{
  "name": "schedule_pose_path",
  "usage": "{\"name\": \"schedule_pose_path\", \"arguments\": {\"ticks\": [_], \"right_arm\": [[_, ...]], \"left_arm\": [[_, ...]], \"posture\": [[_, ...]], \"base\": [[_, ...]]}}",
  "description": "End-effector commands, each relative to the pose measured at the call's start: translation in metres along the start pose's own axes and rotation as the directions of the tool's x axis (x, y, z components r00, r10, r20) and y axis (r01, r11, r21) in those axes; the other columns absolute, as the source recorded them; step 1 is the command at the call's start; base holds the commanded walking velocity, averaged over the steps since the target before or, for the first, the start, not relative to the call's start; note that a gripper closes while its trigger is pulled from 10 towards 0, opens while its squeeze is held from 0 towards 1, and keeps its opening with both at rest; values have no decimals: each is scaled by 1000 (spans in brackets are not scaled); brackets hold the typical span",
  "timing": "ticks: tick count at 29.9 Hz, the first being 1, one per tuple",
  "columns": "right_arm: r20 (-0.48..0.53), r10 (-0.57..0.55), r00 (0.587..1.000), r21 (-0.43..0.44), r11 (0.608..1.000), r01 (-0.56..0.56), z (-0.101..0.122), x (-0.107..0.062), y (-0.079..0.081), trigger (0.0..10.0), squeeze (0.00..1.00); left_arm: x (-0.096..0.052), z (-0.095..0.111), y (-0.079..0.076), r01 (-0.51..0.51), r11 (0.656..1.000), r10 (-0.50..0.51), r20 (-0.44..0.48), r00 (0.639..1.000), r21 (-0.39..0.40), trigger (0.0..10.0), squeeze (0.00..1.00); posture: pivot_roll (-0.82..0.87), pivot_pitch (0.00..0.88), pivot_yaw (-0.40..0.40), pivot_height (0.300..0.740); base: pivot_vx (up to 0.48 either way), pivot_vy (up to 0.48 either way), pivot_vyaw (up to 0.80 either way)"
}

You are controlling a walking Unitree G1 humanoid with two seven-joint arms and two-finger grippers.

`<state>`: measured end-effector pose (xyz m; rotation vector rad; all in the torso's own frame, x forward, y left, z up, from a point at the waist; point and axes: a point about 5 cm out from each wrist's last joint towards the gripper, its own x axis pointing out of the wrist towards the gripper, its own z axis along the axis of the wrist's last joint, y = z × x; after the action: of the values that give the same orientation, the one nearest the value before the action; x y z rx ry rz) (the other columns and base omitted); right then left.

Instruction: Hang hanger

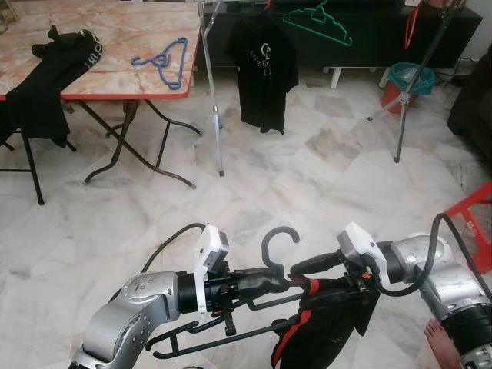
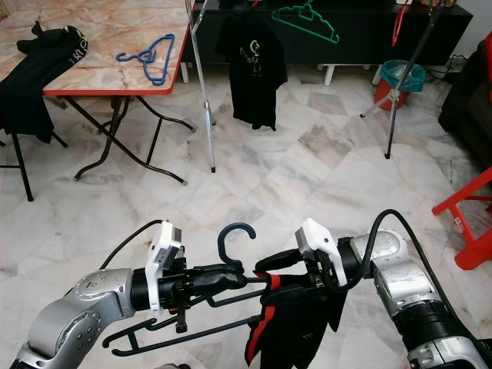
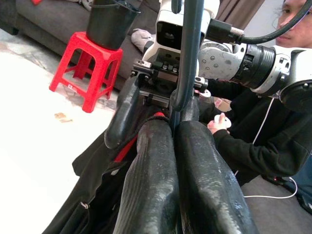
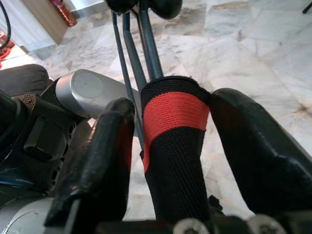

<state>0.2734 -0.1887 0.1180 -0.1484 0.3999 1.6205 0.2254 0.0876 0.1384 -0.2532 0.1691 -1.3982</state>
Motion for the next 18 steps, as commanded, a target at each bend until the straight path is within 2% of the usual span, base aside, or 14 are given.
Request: {"name": "schedule_pose_path", "arguments": {"ticks": [1, 18], "right_arm": [[-8, 20, 1000, 2, 1000, -20, 0, 2, 1, 0, 0], [-24, 32, 999, 2, 1000, -31, -1, 8, 0, 0, 0]], "left_arm": [[5, 10, -5, 45, 998, -46, 29, 999, 34, 10000, 0], [6, 8, -1, 21, 999, -22, 16, 1000, 41, 10000, 0]], "posture": [[46, 116, -43, 740], [46, 119, -39, 740]], "base": [[0, 0, 0], [0, 0, 0]]}}
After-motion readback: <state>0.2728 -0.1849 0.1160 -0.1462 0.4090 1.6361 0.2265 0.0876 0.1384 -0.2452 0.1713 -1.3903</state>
